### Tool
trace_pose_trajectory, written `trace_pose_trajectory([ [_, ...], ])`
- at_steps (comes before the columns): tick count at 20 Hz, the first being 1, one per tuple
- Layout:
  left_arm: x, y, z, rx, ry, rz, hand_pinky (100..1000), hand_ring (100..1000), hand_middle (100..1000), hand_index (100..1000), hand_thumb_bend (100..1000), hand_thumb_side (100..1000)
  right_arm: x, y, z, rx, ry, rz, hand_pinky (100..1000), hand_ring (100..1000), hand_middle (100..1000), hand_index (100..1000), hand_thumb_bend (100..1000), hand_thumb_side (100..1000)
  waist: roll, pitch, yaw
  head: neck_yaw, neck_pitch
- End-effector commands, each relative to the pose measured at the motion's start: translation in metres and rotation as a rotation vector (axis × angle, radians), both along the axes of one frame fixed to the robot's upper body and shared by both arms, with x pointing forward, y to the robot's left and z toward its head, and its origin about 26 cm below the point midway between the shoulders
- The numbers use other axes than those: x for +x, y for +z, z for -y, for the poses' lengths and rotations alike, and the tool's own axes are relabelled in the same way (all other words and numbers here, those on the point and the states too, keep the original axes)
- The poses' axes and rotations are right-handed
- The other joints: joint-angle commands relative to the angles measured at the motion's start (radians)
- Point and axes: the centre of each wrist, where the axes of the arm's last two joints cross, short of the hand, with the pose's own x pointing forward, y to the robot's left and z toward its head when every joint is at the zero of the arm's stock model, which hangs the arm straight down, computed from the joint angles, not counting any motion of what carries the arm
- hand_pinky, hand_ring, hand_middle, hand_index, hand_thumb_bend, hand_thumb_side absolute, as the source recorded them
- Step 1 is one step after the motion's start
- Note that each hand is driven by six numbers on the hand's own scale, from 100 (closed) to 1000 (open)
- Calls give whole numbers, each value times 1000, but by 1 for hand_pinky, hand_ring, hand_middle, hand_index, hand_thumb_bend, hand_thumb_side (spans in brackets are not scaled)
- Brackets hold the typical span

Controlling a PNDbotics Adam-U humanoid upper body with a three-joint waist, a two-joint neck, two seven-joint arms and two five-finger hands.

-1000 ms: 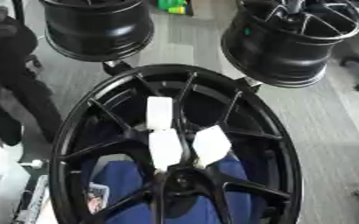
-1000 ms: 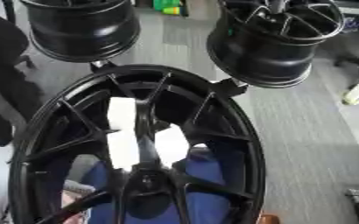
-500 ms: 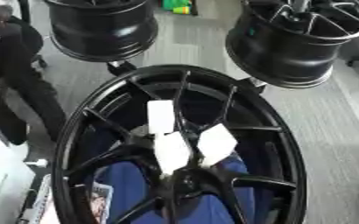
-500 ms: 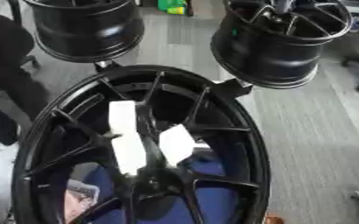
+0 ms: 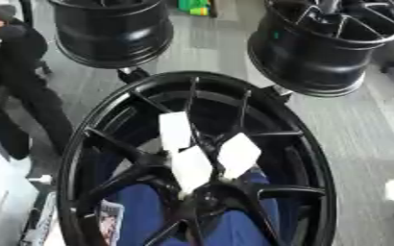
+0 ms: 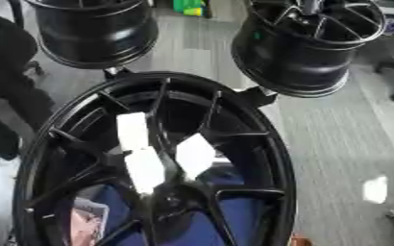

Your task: Pull the pin out of the wheel hub.

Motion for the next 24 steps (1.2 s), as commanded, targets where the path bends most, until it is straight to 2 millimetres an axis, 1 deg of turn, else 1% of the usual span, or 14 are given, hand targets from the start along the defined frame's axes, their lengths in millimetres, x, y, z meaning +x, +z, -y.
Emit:
trace_pose_trajectory([
  [1, -3, 8, -2, 19, 6, 30, 689, 737, 517, 806, 100, 718, -2, 20, -8, -62, 11, 91, 879, 859, 798, 859, 100, 117, 4, -19, -3, 2, -4],
  [5, -3, 9, -1, 21, -1, 31, 689, 737, 517, 806, 100, 717, -2, 35, -19, -91, 34, 193, 865, 809, 741, 804, 100, 107, 8, -22, -2, -2, -1],
  [8, -3, 9, 0, 22, -5, 32, 688, 737, 517, 806, 100, 716, -1, 43, -25, -104, 66, 274, 864, 795, 724, 786, 100, 123, 12, -23, 0, -6, 3],
  [13, -3, 10, 1, 22, -8, 33, 688, 737, 517, 805, 100, 715, 2, 44, -30, -99, 134, 326, 861, 788, 714, 779, 100, 126, 20, -23, 1, -9, 4],
  [24, -2, 12, 3, 24, -16, 39, 688, 737, 516, 805, 100, 712, 4, 45, -37, -91, 235, 340, 858, 780, 702, 771, 100, 121, 39, -25, 0, -12, 9],
])
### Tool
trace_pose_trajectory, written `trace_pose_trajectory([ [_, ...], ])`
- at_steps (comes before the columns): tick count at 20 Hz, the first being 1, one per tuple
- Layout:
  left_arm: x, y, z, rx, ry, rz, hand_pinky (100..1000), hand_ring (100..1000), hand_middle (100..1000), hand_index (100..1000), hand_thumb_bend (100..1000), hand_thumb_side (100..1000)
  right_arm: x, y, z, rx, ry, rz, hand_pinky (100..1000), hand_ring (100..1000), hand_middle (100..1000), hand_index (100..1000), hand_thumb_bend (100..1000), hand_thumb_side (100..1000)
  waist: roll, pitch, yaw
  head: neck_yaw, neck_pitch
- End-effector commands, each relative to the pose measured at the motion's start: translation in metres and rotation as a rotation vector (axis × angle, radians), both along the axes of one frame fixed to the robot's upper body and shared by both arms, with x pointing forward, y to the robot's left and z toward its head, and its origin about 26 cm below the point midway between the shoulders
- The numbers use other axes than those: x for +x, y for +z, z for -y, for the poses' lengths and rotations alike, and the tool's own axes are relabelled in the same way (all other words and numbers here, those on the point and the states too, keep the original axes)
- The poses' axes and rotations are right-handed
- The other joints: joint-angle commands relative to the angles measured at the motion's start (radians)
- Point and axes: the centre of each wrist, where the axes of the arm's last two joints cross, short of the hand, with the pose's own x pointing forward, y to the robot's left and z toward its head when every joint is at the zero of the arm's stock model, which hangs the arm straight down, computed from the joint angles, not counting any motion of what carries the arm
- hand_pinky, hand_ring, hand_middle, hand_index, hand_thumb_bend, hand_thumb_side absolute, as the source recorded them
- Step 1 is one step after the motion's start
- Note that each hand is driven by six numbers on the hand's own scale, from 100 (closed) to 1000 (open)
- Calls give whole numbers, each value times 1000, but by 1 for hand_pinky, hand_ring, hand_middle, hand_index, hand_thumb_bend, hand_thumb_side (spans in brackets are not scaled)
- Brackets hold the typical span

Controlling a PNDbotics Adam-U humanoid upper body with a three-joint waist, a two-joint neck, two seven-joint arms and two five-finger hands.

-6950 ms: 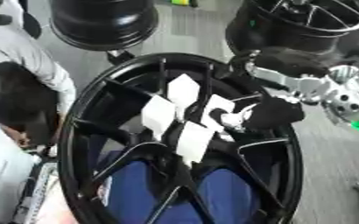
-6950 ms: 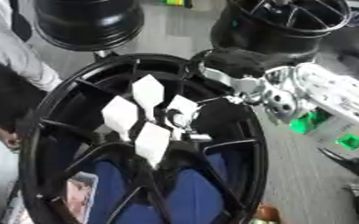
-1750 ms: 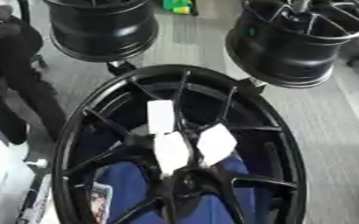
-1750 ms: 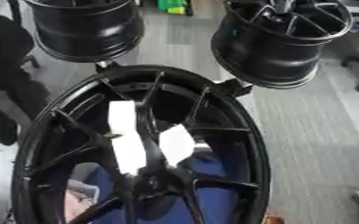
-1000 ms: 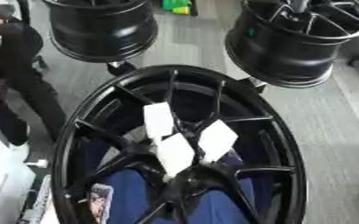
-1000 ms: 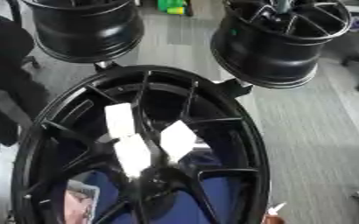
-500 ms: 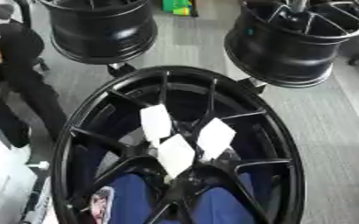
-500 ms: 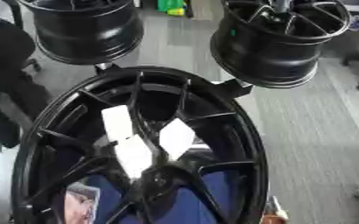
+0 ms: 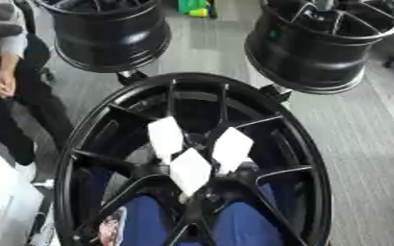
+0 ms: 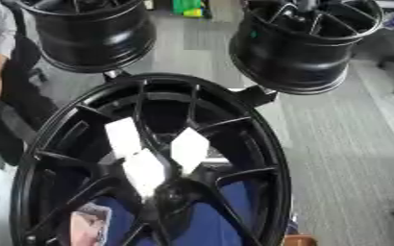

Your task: Pull the pin out of the wheel hub.

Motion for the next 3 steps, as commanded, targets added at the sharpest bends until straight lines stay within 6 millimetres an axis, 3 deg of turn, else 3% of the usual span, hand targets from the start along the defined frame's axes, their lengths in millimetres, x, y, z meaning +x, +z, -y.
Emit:
trace_pose_trajectory([
  [1, -3, 10, 1, 19, -5, 34, 688, 737, 516, 804, 100, 712, -3, 13, -3, -38, 25, 26, 858, 780, 702, 771, 100, 124, 4, -19, -1, -2, 6],
  [3, -3, 10, 1, 19, -5, 35, 687, 737, 516, 804, 100, 711, -2, 13, -4, -42, 36, 27, 858, 778, 700, 770, 100, 124, 7, -20, -2, -3, 8],
])
